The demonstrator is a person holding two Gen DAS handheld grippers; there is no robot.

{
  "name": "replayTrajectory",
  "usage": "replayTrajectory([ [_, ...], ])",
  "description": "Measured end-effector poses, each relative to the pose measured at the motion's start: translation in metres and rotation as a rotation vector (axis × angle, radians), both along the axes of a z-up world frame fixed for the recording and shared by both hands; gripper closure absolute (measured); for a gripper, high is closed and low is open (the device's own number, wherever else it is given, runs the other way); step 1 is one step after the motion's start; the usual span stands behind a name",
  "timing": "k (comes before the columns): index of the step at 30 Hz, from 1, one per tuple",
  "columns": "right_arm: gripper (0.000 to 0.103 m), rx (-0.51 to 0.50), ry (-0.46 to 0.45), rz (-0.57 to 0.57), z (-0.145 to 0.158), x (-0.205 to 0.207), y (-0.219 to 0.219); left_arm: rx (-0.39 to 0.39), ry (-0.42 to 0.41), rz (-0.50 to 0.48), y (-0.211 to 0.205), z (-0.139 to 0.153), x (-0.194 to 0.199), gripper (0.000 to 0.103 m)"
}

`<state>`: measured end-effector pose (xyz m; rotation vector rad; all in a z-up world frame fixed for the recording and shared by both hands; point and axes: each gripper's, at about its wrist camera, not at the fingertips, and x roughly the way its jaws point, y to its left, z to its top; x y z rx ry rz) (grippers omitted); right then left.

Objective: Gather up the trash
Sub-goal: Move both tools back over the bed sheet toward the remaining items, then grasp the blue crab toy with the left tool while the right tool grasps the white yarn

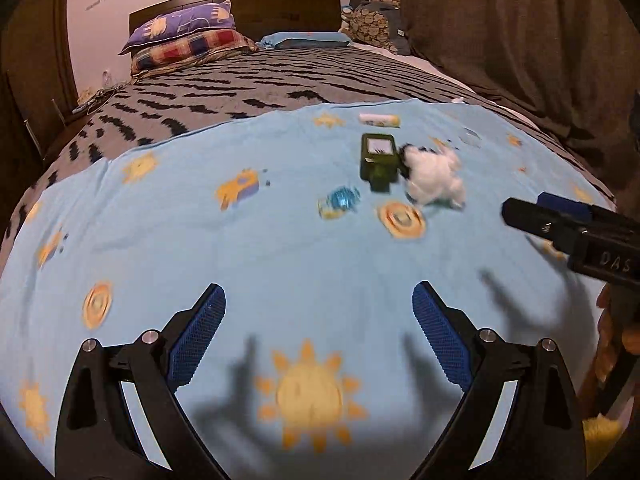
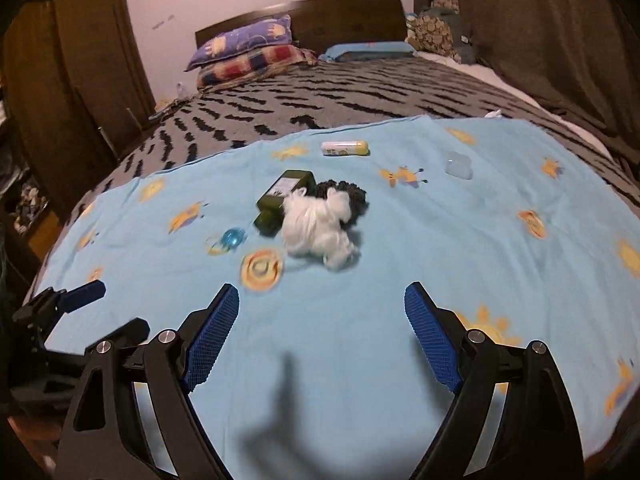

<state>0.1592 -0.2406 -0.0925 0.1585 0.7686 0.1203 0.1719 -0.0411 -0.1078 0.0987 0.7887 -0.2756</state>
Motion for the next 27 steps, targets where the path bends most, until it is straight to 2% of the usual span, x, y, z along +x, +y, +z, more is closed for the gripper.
replayTrajectory([
  [4, 0.018, 0.022, 0.029, -0.016, -0.01, 0.039, 0.002, -0.008, 0.02, 0.007, -0.008, -0.011, 0.034, 0.016],
  [9, 0.034, 0.028, 0.06, -0.026, -0.023, 0.075, 0.003, -0.051, 0.076, 0.02, -0.01, -0.027, 0.073, 0.038],
  [13, 0.035, 0.072, 0.072, -0.007, -0.03, 0.088, 0.001, -0.074, 0.096, 0.014, -0.015, -0.033, 0.097, 0.047],
  [16, 0.039, 0.072, 0.068, 0.015, -0.03, 0.09, 0.005, -0.086, 0.1, -0.001, -0.02, -0.034, 0.105, 0.051],
  [20, 0.053, 0.095, 0.074, 0.05, -0.031, 0.092, 0.009, -0.085, 0.114, -0.031, -0.031, -0.038, 0.112, 0.058],
  [21, 0.06, 0.107, 0.077, 0.06, -0.032, 0.093, 0.01, -0.083, 0.116, -0.035, -0.032, -0.038, 0.112, 0.064],
  [22, 0.061, 0.115, 0.08, 0.066, -0.032, 0.094, 0.01, -0.082, 0.117, -0.038, -0.034, -0.038, 0.113, 0.069],
  [23, 0.062, 0.113, 0.079, 0.066, -0.032, 0.093, 0.011, -0.083, 0.117, -0.039, -0.033, -0.038, 0.112, 0.079],
  [27, 0.064, 0.114, 0.064, 0.062, -0.027, 0.084, 0.011, -0.076, 0.113, -0.053, -0.032, -0.034, 0.103, 0.079],
])
